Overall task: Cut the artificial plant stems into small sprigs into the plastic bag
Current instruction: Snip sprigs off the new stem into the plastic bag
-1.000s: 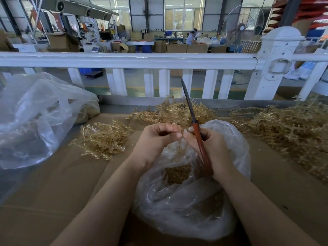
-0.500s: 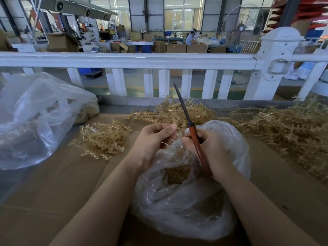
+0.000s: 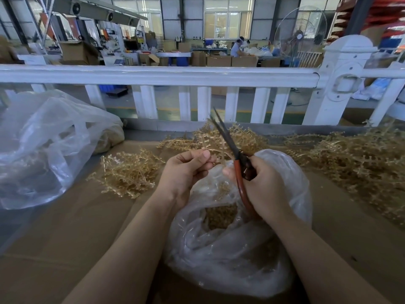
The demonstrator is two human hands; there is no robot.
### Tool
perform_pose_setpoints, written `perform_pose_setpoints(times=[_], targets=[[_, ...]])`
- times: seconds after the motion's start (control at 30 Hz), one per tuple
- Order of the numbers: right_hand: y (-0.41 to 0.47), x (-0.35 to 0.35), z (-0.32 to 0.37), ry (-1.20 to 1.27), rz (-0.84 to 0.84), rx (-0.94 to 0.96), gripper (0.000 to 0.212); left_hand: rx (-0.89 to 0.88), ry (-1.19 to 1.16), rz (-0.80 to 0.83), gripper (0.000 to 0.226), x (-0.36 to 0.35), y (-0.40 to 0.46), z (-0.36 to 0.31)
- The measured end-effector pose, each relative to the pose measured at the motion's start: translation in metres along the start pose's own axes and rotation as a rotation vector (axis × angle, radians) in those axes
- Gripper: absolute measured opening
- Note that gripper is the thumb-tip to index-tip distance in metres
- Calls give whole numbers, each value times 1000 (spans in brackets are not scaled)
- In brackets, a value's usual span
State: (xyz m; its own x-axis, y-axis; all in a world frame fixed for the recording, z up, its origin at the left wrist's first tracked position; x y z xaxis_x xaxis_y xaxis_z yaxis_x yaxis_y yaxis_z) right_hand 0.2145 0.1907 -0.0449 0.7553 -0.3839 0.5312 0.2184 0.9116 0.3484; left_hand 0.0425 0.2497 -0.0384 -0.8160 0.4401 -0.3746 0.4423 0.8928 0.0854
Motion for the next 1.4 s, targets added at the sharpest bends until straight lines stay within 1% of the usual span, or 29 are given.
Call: perform_pose_setpoints(times=[0.03,0.13,0.17,0.27,0.37,0.5,0.6,0.67,0.73,0.87,0.97,1.03,1.17,1.3,1.4], targets=[[0,-1,1,-77,11,18,43,-1,-26,-3,20,0,0,0],[-1,-6,5,-227,37,83,69,5,-35,-5,11,1,0,0],[-1,-7,5,-270,33,93,72,9,-25,-8,8,1,0,1],[0,-6,2,-318,24,76,68,22,-3,3,7,0,0,1],[1,-5,0,-336,30,67,69,35,2,43,8,-2,0,1],[0,-4,6,-416,31,89,72,58,-69,82,13,-3,-1,3],[-1,-5,9,-480,26,115,70,47,-141,51,15,-1,-1,2],[-2,-5,9,-496,23,131,72,28,-181,11,18,1,-1,2],[-2,-5,10,-510,18,141,71,8,-206,-16,16,0,-1,1],[-2,-4,8,-576,-13,141,59,-13,-150,-45,17,1,-2,-1],[-4,-4,9,-558,-35,142,62,-57,-99,-57,20,2,-3,-4],[-4,-3,8,-506,-31,119,63,-89,-23,-38,17,1,-2,-7],[-4,-2,7,-470,-40,101,58,-114,65,-41,16,1,0,-7],[-3,-6,4,-434,39,75,66,-143,106,-54,13,2,1,-5],[-3,-8,3,-383,80,50,69,-160,115,-30,16,1,2,-5]])
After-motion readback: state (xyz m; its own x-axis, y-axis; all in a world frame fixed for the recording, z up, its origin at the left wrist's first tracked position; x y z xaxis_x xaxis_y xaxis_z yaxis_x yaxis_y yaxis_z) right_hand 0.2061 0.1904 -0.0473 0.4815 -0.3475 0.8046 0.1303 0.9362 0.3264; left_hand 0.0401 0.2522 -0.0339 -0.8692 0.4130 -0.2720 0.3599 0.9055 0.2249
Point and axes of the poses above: each hand's wrist, its own y-axis towards the middle knuckle, its own x-axis out of the back of the hand, z = x × y, the point moved 6 cm from there along y, towards the middle knuckle, and after that the axes turned 9 degrees about z, right-handed, at the moved point
